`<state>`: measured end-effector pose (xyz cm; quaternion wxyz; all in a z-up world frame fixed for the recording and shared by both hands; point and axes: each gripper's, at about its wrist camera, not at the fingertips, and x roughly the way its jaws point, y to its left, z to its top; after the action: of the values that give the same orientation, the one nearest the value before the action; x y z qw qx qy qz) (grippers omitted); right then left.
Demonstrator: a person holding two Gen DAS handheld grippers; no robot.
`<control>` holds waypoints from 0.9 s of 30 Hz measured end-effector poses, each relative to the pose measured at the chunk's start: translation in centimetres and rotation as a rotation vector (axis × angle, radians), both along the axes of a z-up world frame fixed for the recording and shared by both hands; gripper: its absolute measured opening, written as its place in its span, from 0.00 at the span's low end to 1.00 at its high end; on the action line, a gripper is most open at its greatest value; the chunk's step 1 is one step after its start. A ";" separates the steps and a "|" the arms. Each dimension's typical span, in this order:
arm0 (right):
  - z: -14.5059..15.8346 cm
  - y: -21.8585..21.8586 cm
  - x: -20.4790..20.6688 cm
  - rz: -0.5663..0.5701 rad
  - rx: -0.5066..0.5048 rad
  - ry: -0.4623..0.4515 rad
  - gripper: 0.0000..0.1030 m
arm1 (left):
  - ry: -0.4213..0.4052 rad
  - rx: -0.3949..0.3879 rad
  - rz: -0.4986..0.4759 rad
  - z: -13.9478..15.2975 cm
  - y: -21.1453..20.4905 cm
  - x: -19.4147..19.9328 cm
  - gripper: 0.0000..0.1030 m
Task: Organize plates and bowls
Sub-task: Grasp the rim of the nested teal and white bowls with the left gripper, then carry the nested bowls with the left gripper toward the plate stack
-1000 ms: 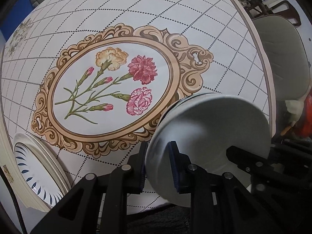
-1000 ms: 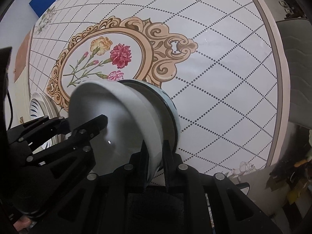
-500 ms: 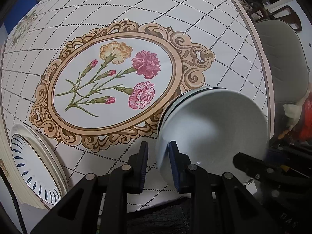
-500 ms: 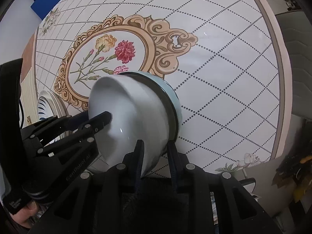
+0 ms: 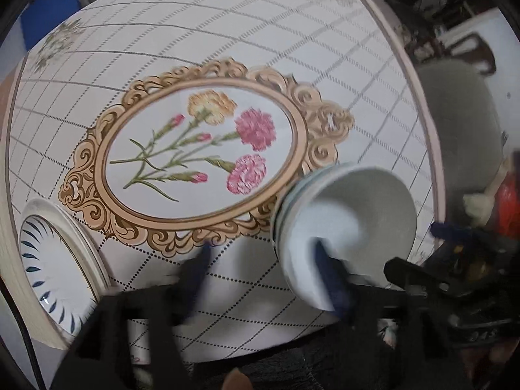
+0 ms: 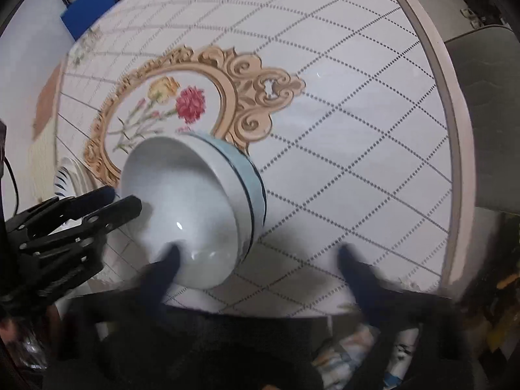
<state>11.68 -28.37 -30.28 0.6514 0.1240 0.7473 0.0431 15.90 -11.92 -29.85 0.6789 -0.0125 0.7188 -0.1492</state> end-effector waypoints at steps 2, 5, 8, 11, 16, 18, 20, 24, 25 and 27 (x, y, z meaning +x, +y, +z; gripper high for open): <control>-1.0 -0.3 -0.1 -0.011 0.025 0.006 1.00 | -0.016 -0.040 0.012 -0.4 0.7 0.4 0.92; -2.6 -0.3 0.1 -0.005 0.058 0.007 1.00 | 0.004 -0.083 0.013 -2.3 0.8 1.3 0.92; -4.5 -0.5 0.3 -0.023 0.139 0.017 1.00 | 0.048 -0.181 0.032 -4.6 0.8 1.8 0.92; -6.4 -0.7 0.5 -0.057 0.230 0.022 1.00 | 0.119 -0.295 0.061 -6.9 0.5 2.0 0.92; -7.9 -0.6 1.1 -0.036 0.314 -0.036 1.00 | 0.188 -0.379 0.080 -9.5 -0.6 2.1 0.93; -8.4 -0.1 1.4 0.013 0.314 -0.058 0.98 | 0.206 -0.420 0.084 -9.9 -1.1 2.2 0.93; -9.4 0.2 1.8 0.038 0.359 -0.048 0.89 | 0.191 -0.431 0.059 -9.8 -1.8 2.5 0.93; -10.0 0.7 2.2 0.041 0.418 -0.050 0.77 | 0.187 -0.457 0.024 -9.7 -3.4 2.2 0.87; -10.0 0.6 2.2 0.036 0.421 -0.051 0.77 | 0.179 -0.451 0.030 -9.6 -3.5 2.2 0.87; -9.8 0.6 2.1 0.036 0.421 -0.064 0.76 | 0.169 -0.446 0.035 -9.4 -3.4 2.1 0.86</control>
<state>13.76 -27.78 -40.12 0.6338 0.2428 0.7026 0.2138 18.00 -15.32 -39.25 0.5994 -0.1873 0.7218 -0.2910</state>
